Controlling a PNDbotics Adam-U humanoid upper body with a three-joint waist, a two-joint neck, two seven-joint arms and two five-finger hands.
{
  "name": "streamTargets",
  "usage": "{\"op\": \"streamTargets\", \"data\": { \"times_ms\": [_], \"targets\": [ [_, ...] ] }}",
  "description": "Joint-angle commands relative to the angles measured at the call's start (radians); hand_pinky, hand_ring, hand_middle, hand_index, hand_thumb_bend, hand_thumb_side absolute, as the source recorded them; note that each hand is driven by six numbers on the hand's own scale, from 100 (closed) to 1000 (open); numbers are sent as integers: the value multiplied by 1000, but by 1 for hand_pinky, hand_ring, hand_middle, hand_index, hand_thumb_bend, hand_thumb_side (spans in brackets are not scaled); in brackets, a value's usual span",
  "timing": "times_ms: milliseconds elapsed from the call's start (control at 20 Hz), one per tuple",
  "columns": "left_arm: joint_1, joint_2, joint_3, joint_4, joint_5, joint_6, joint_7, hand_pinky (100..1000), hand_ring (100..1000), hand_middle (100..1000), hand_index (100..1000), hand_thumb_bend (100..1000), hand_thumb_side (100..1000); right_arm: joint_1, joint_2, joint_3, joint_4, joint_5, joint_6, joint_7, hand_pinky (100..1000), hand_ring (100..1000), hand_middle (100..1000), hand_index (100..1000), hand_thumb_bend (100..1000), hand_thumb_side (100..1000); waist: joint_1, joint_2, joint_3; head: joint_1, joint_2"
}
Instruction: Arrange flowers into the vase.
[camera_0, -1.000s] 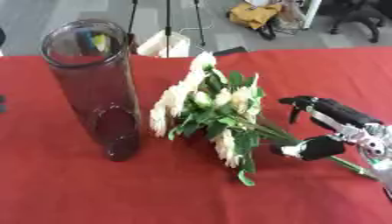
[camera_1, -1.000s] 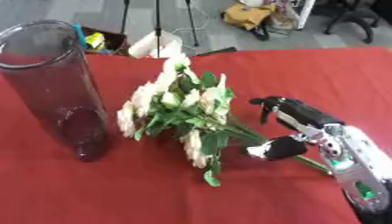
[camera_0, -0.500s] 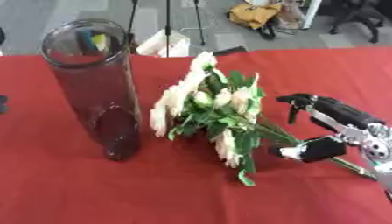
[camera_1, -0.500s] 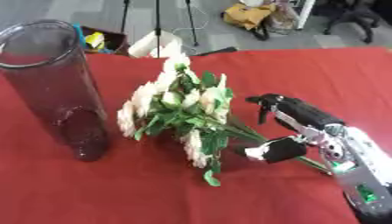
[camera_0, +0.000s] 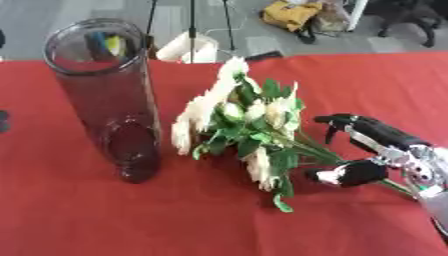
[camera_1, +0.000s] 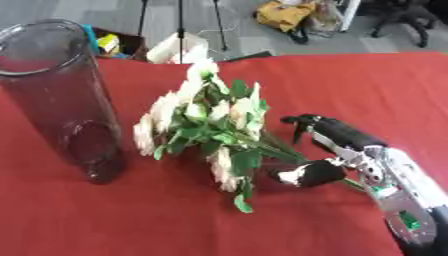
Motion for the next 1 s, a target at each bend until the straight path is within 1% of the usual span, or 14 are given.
{"op": "streamTargets", "data": {
  "times_ms": [50, 200, 300, 450, 550, 600, 750, 850, 900, 1000],
  "targets": [
    [-7, 0, -11, -18, -3, -2, -4, 611, 481, 660, 786, 150, 1000, -13, -20, -4, -1, 3, -6, 2, 1000, 1000, 644, 999, 516, 592, -1, -18, 0, -3, -12],
    [-6, 0, -11, -18, -5, -1, -5, 611, 481, 660, 786, 150, 1000, -16, -20, -4, 3, 3, -7, 4, 1000, 1000, 618, 988, 489, 594, -1, -17, 0, -4, -14],
    [-6, 0, -12, -18, -5, -1, -6, 611, 481, 659, 786, 150, 1000, -17, -21, -6, 6, 3, -4, 2, 984, 1000, 586, 973, 451, 600, -1, -16, 0, -5, -15],
    [-6, 0, -12, -18, -6, -2, -6, 612, 481, 659, 786, 150, 1000, -19, -24, -5, 13, 3, 0, -3, 962, 1000, 562, 957, 422, 604, -1, -15, 0, -7, -18],
    [-6, 0, -12, -18, -7, -2, -7, 612, 480, 657, 786, 148, 1000, -21, -25, -5, 18, 2, 3, -7, 933, 1000, 506, 930, 376, 611, 0, -14, 0, -12, -20],
    [-6, 0, -12, -18, -8, -2, -8, 612, 480, 657, 786, 148, 1000, -22, -26, -4, 22, 2, 4, -9, 929, 1000, 496, 922, 367, 612, 0, -13, 1, -13, -21],
    [-6, -1, -12, -18, -11, -2, -9, 612, 480, 657, 786, 148, 1000, -24, -26, -1, 31, 3, 5, -13, 926, 1000, 492, 911, 349, 608, 1, -11, 1, -15, -21],
    [-7, 0, -12, -18, -12, -2, -9, 612, 480, 657, 786, 148, 1000, -24, -26, -1, 34, 4, 6, -16, 930, 1000, 495, 912, 351, 608, 1, -11, 1, -16, -21],
    [-7, -1, -12, -18, -12, -3, -9, 612, 480, 657, 786, 148, 1000, -24, -26, -2, 38, 4, 7, -19, 948, 1000, 510, 924, 364, 603, 1, -11, 2, -17, -22],
    [-7, -1, -12, -18, -12, -2, -9, 612, 479, 656, 785, 148, 1000, -25, -24, -2, 45, 3, 7, -20, 948, 1000, 523, 926, 368, 599, 1, -10, 2, -18, -23]
  ]
}}
